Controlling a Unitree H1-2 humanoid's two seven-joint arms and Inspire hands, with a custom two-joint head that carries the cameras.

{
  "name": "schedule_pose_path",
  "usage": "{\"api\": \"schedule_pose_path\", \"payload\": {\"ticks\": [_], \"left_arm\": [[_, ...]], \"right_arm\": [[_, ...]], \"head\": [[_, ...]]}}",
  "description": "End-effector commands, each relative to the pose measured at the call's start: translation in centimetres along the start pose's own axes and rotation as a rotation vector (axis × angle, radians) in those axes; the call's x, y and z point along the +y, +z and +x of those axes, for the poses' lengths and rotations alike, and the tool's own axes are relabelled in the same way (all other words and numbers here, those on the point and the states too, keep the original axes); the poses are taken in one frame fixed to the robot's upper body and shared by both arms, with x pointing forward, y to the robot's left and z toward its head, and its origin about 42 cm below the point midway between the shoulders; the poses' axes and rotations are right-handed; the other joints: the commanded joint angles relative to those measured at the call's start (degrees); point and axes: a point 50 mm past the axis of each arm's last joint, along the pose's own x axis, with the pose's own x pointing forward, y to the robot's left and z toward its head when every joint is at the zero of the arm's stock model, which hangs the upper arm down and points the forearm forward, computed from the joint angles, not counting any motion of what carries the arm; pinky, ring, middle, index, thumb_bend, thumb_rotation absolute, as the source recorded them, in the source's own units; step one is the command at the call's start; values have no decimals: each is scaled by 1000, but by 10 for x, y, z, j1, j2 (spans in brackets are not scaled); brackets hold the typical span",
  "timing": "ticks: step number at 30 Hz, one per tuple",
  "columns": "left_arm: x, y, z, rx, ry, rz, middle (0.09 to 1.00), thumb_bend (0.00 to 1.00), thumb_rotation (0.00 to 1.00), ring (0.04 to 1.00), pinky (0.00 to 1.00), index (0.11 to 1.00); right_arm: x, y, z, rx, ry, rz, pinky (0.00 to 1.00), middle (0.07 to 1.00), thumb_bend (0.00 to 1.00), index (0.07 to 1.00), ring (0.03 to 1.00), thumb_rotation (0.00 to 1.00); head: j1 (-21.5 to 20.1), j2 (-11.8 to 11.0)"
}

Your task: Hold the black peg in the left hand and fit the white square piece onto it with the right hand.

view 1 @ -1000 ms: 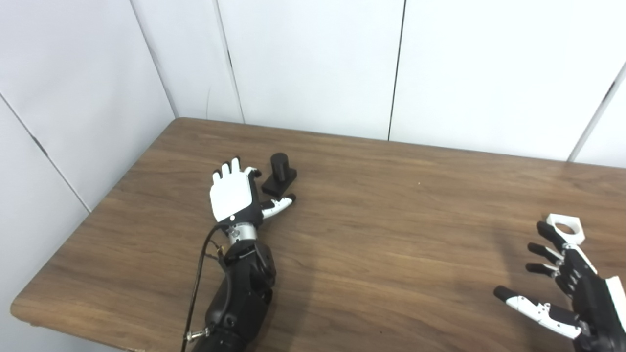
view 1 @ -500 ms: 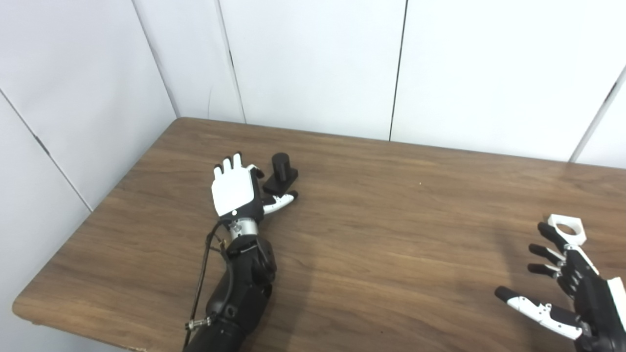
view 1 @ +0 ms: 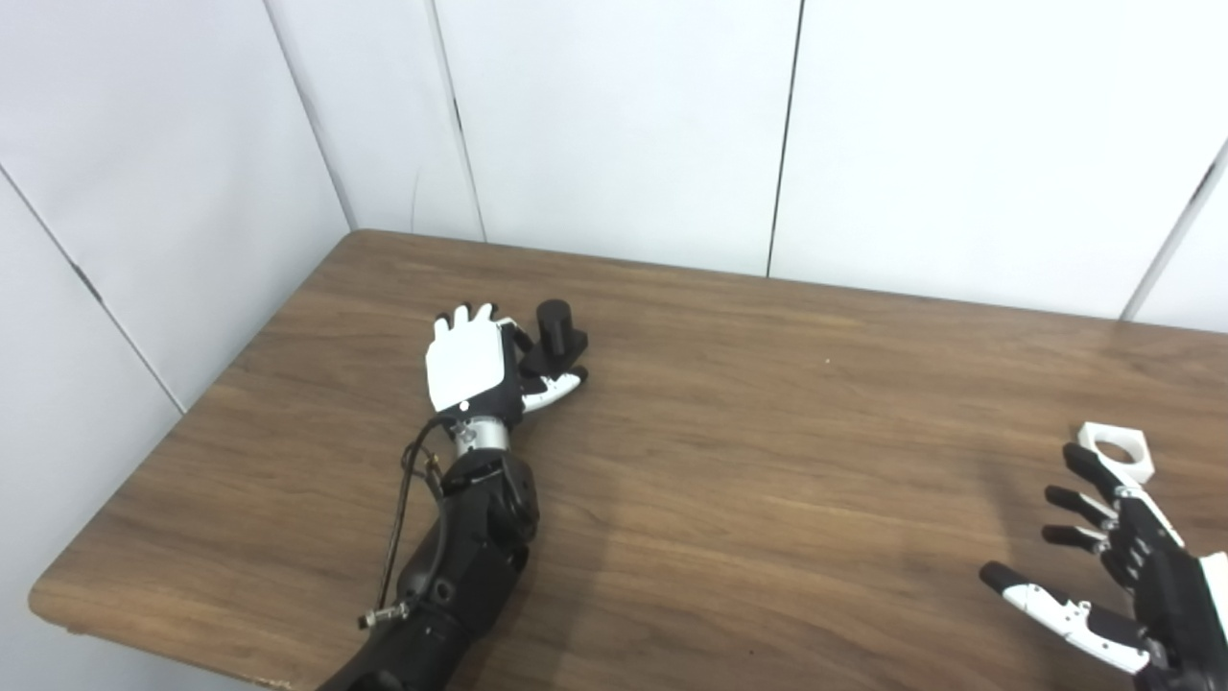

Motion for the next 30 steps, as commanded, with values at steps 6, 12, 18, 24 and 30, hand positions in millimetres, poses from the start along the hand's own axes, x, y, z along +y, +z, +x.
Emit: {"api": "schedule_pose_path", "payload": {"ticks": [6, 12, 18, 24, 30], "left_arm": [[12, -15, 20, 0, -63, 59, 897, 690, 440, 952, 996, 584], [17, -20, 23, -29, -124, 55, 890, 694, 425, 950, 987, 578], [23, -25, 27, -48, -267, 51, 923, 775, 530, 964, 1000, 620], [27, -28, 28, -77, -355, 33, 925, 817, 487, 964, 1000, 618], [26, -31, 31, -107, -404, -2, 930, 808, 502, 966, 1000, 606]], "right_arm": [[-2, 14, 1, -77, -37, 15, 673, 884, 589, 850, 794, 170], [-2, 15, 0, -81, -35, 22, 693, 896, 558, 861, 810, 162], [-3, 15, 1, -86, -44, 22, 692, 884, 549, 849, 796, 156], [-2, 14, 0, -82, -44, 27, 700, 887, 537, 851, 805, 141], [-3, 14, 2, -90, -40, 24, 695, 887, 540, 848, 803, 173]], "head": [[0, 1], [-1, 2], [0, 2], [-1, 2], [-3, 3]]}}
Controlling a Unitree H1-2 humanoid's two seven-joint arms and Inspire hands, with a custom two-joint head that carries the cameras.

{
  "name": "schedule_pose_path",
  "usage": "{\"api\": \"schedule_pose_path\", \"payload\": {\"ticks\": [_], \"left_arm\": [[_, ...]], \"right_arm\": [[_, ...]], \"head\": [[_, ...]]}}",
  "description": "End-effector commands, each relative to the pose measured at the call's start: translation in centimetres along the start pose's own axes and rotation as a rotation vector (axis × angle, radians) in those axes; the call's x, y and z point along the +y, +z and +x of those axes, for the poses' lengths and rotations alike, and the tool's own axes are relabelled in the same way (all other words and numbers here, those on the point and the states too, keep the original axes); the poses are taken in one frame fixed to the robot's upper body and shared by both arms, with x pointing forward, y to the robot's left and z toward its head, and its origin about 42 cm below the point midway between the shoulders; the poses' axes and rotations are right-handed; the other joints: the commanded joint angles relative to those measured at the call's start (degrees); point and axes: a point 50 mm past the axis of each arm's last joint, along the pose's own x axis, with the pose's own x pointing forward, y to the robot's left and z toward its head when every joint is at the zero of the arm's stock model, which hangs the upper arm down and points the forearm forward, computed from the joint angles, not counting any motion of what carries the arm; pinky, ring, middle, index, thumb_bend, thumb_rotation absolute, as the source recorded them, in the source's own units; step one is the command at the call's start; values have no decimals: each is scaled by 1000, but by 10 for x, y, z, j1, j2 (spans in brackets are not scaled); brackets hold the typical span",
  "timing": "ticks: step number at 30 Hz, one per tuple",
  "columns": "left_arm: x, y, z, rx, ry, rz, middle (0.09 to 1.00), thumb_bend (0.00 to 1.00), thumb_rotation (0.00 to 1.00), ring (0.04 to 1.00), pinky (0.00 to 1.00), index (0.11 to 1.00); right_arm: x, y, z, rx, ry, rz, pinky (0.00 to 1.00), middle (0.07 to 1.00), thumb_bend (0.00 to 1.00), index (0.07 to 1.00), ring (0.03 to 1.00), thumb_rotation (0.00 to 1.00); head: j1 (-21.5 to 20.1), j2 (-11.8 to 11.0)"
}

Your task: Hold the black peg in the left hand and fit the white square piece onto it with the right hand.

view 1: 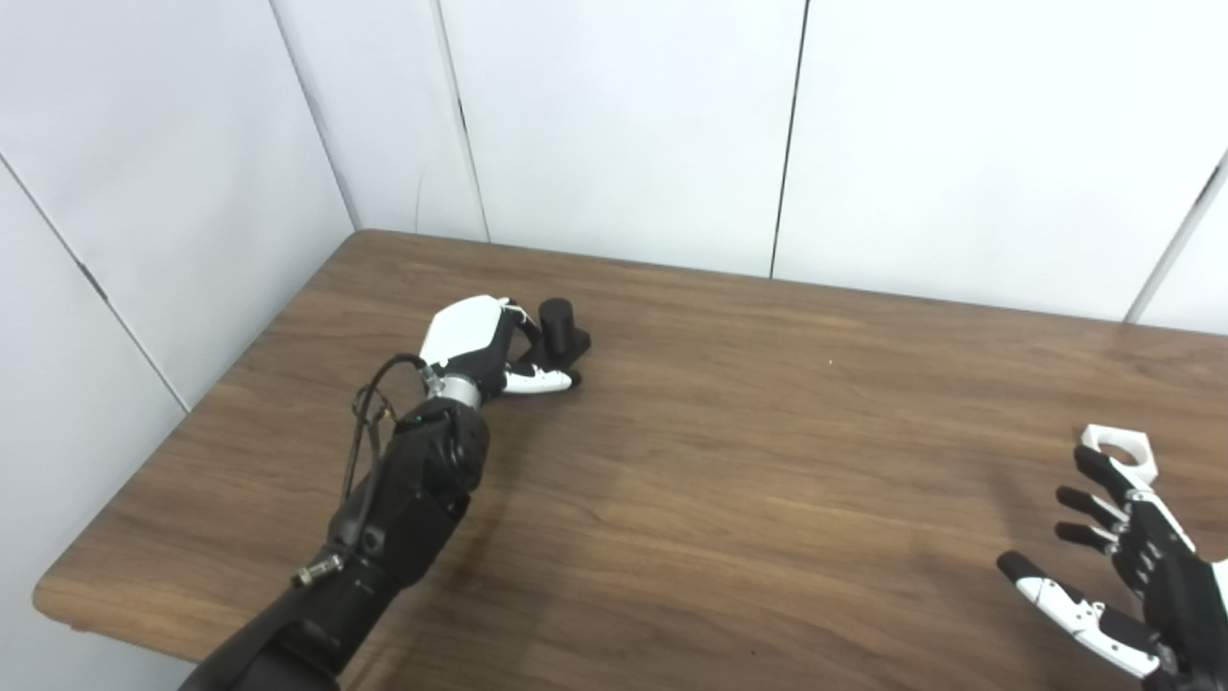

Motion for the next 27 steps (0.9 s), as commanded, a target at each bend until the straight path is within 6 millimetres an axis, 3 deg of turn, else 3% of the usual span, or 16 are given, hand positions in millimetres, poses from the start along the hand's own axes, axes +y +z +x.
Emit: {"api": "schedule_pose_path", "payload": {"ticks": [1, 17, 23, 25, 27], "left_arm": [[-12, -13, 0, 18, -118, -4, 933, 808, 505, 970, 1000, 604], [-12, -13, 0, -27, -130, -8, 918, 753, 398, 959, 1000, 581], [-15, -13, 2, -7, -123, -9, 908, 723, 286, 947, 998, 572], [-16, -13, 2, 0, -122, -6, 906, 559, 125, 944, 1000, 509], [-16, -14, 3, 4, -122, -7, 908, 529, 90, 943, 1000, 497]], "right_arm": [[-1, 14, 4, -86, -27, 22, 684, 885, 540, 846, 800, 178], [-1, 13, 4, -94, -22, 23, 702, 887, 495, 847, 797, 182], [-1, 12, 3, -98, -22, 28, 696, 887, 488, 845, 799, 191], [-1, 12, 3, -99, -21, 30, 693, 885, 486, 843, 799, 186], [-1, 12, 3, -96, -20, 33, 696, 891, 482, 848, 807, 178]], "head": [[1, 0], [0, 3], [1, 4], [1, 4], [1, 5]]}}
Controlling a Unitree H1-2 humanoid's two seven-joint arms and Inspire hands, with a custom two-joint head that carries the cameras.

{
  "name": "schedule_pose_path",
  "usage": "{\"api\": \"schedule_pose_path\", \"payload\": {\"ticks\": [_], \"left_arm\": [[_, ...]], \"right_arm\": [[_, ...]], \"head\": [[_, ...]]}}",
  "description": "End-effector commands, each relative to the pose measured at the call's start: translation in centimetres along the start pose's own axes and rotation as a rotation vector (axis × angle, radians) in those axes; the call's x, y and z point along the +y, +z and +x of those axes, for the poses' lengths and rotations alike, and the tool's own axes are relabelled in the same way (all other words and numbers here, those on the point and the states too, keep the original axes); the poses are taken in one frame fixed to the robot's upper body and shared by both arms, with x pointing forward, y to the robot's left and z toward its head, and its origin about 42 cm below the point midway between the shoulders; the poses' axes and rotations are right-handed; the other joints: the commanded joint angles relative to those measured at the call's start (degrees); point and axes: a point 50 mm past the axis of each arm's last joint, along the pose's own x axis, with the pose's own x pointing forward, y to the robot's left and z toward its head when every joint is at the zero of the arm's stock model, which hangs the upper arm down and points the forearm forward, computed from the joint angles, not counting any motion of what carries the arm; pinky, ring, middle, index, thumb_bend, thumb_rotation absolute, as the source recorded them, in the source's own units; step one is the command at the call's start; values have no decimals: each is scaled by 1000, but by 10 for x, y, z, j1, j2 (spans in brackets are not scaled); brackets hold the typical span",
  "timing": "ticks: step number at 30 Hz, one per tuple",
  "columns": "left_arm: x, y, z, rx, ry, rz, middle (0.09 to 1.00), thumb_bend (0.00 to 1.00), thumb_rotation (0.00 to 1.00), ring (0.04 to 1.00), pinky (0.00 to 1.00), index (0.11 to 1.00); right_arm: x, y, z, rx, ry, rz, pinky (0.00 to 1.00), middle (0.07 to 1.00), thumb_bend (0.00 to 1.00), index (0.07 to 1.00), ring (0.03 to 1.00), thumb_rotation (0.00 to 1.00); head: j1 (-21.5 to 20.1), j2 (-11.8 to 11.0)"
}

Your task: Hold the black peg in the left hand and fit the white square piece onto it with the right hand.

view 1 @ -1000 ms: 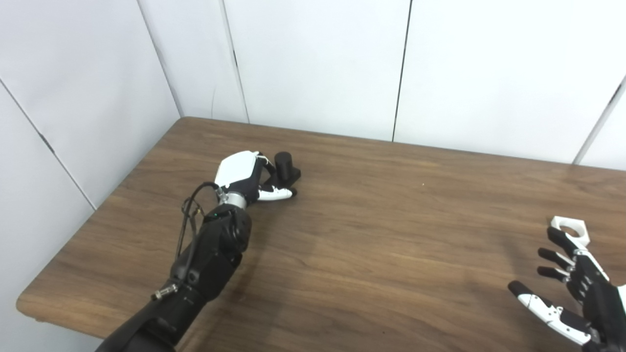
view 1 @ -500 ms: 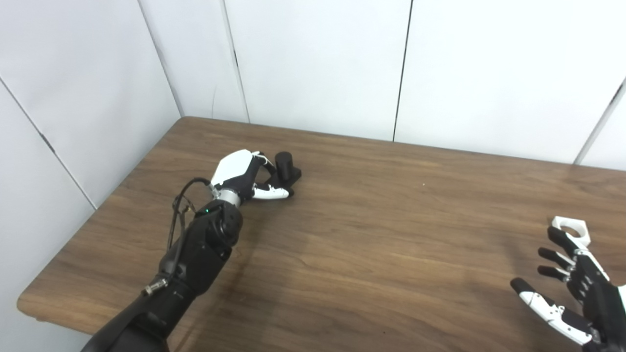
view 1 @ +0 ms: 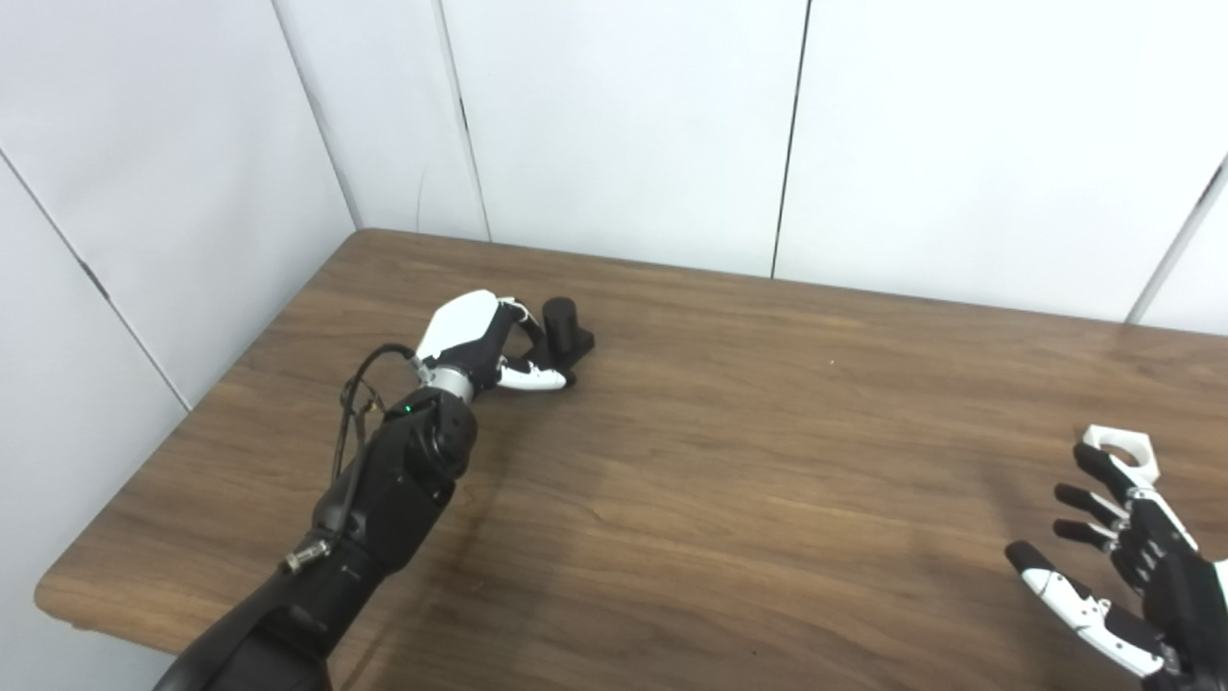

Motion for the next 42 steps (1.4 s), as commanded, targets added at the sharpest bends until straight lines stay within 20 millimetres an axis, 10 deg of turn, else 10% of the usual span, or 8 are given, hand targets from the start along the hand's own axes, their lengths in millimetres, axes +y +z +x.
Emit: {"api": "schedule_pose_path", "payload": {"ticks": [1, 29, 42], "left_arm": [[-21, -14, -4, 57, -83, 44, 906, 521, 80, 942, 1000, 493], [-25, -11, -5, -103, -223, 39, 919, 517, 89, 965, 1000, 495], [-23, 2, -8, -309, -402, -235, 894, 516, 77, 957, 941, 493]], "right_arm": [[0, 10, 3, -68, -22, 16, 698, 892, 482, 849, 809, 178], [1, 13, 1, -78, -27, -1, 678, 877, 504, 838, 791, 281], [5, 8, 0, -89, -33, -4, 664, 870, 514, 831, 779, 236]], "head": [[1, 0], [-12, 0], [-30, 4]]}}
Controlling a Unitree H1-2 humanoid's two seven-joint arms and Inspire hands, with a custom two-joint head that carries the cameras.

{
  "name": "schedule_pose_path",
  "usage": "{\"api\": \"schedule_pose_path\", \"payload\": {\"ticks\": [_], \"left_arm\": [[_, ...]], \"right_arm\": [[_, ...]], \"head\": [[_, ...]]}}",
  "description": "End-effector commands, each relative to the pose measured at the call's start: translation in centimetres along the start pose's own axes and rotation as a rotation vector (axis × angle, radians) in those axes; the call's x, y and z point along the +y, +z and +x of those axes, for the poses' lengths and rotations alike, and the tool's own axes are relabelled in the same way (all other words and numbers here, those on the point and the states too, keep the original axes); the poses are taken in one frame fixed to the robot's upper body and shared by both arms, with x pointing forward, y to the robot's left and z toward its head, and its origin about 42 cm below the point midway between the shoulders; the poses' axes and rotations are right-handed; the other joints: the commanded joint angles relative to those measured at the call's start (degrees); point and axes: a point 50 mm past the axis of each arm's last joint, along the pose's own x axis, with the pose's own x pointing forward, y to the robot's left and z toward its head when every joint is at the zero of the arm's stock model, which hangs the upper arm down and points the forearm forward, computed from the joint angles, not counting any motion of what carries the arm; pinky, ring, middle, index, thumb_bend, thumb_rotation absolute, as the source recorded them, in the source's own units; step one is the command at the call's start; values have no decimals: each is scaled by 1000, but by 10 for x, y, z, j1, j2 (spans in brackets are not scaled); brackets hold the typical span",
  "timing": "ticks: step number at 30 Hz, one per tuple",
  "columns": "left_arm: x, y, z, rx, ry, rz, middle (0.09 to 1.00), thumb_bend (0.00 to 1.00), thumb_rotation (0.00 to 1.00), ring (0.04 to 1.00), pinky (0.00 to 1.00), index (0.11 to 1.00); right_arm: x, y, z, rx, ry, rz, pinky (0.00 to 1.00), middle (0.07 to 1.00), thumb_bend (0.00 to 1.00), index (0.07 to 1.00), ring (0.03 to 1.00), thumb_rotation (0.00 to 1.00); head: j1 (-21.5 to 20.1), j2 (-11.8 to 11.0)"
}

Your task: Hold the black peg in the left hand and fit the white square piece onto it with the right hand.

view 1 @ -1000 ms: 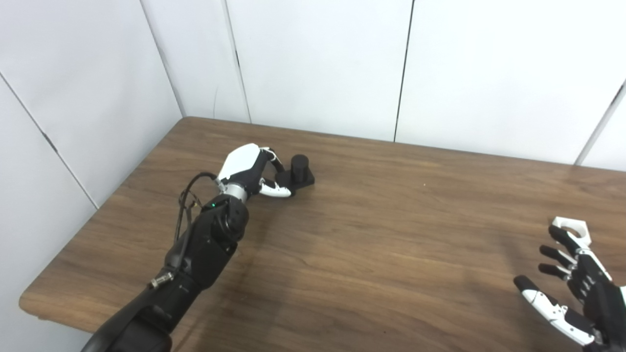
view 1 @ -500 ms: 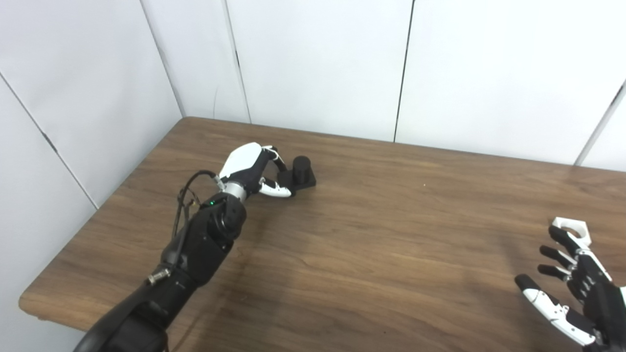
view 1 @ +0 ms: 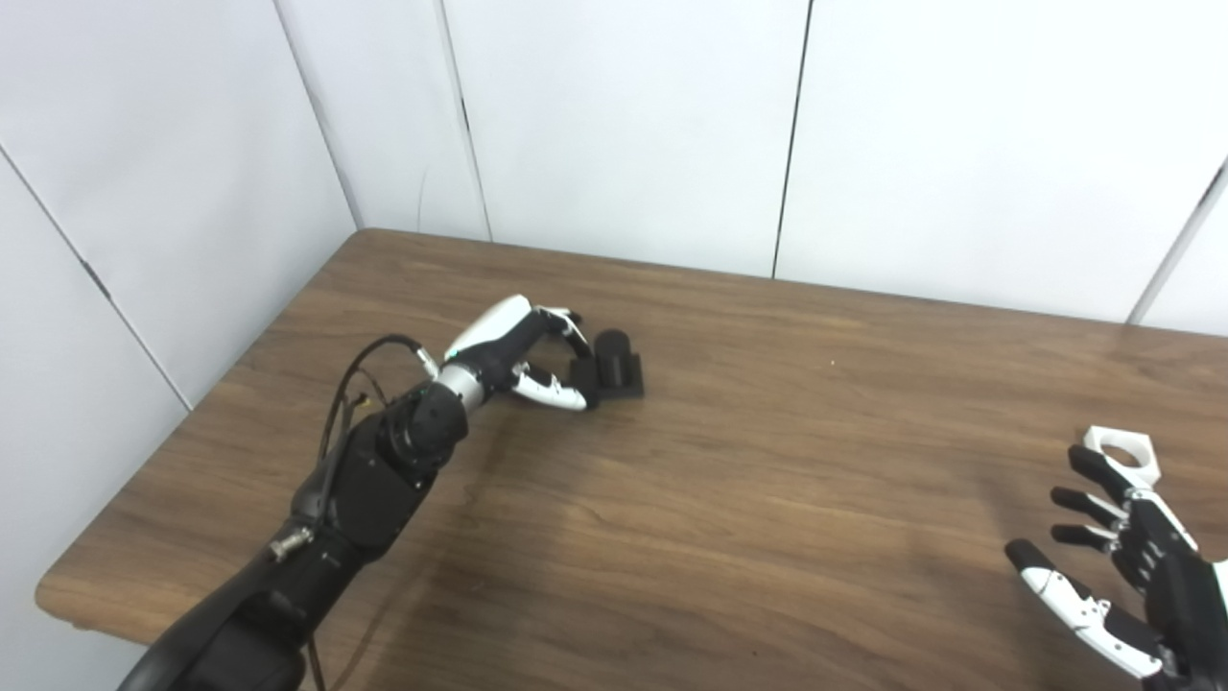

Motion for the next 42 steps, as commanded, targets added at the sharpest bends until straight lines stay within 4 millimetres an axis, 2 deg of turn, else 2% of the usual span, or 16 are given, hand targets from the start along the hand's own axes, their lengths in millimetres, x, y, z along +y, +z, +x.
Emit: {"api": "schedule_pose_path", "payload": {"ticks": [1, 7, 13, 16, 19, 22, 29, 42], "left_arm": [[-25, -3, -1, -10, -156, -61, 892, 516, 77, 961, 956, 493], [-23, 6, 4, -60, -207, -61, 896, 517, 75, 977, 995, 491], [-21, 21, 11, -98, -264, -2, 898, 517, 74, 977, 959, 491], [-23, 26, 14, -112, -295, 23, 900, 517, 76, 979, 952, 491], [-28, 30, 17, -126, -325, 43, 904, 518, 78, 983, 937, 490], [-33, 35, 18, -131, -354, 42, 908, 519, 74, 998, 966, 489], [-44, 43, 22, -163, -415, 94, 906, 518, 76, 992, 938, 490], [-67, 63, 27, -220, -475, 118, 902, 519, 76, 983, 947, 488]], "right_arm": [[3, 6, 2, -68, -18, 29, 668, 871, 519, 830, 779, 240], [3, 2, 1, -65, -19, 19, 672, 870, 548, 829, 773, 286], [5, 0, 0, -68, -17, 23, 670, 868, 578, 829, 772, 329], [6, -1, 0, -75, -16, 30, 663, 871, 573, 829, 776, 318], [6, -3, -1, -70, -17, 24, 673, 879, 584, 835, 784, 336], [6, -3, -2, -76, -21, 28, 668, 875, 592, 832, 778, 351], [6, -4, -2, -83, -22, 14, 656, 873, 610, 829, 776, 395], [6, -6, 0, -97, -33, 8, 637, 871, 631, 825, 770, 398]], "head": [[-1, 1], [-7, 3], [-18, 5], [-25, 6], [-33, 8], [-43, 10], [-65, 14], [-78, 19]]}}
